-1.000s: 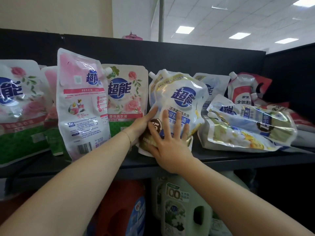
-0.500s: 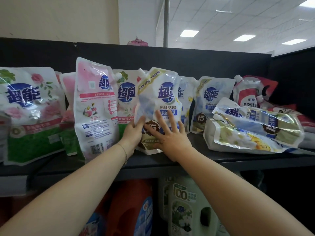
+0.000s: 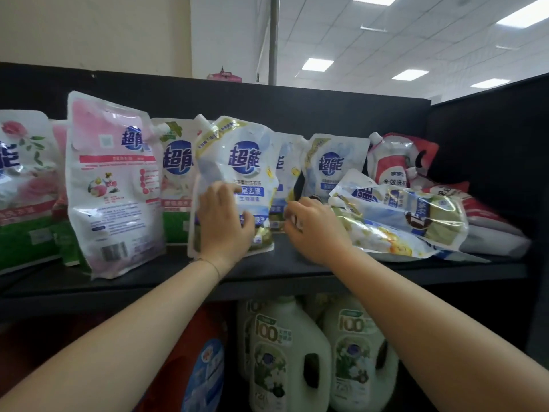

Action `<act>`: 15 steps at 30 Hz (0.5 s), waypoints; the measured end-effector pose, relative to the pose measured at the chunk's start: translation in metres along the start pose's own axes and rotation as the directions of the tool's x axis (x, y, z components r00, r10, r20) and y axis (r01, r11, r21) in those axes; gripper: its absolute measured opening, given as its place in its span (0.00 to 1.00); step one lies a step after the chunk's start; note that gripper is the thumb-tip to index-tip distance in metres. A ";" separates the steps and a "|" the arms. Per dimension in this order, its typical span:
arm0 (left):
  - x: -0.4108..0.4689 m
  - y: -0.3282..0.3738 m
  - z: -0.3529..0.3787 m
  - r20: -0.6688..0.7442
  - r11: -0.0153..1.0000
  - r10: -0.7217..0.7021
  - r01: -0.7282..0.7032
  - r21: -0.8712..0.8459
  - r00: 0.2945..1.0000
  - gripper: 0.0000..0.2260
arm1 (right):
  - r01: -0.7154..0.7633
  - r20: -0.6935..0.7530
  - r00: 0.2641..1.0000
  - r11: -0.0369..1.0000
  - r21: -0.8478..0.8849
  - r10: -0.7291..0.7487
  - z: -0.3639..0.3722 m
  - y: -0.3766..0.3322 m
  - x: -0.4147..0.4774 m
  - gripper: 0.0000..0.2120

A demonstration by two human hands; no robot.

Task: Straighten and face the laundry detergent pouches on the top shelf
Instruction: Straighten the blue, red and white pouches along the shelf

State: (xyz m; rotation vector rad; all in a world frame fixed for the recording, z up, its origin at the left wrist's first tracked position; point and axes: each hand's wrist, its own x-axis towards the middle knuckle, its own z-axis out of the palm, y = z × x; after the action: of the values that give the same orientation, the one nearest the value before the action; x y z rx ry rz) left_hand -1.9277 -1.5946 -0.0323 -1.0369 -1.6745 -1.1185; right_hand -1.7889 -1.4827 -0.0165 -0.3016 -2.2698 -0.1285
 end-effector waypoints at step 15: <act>-0.014 0.152 0.106 0.607 0.917 0.229 -0.378 0.128 0.761 0.34 | -0.370 0.115 0.918 0.924 -0.098 0.380 -0.063 0.157 -0.045 0.16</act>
State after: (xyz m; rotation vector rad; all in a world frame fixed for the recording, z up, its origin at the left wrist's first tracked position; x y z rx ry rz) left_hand -1.8024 -1.4574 -0.0336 -1.5265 -1.9477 -0.3652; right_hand -1.6739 -1.3510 -0.0099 -0.8004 -2.2937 0.0081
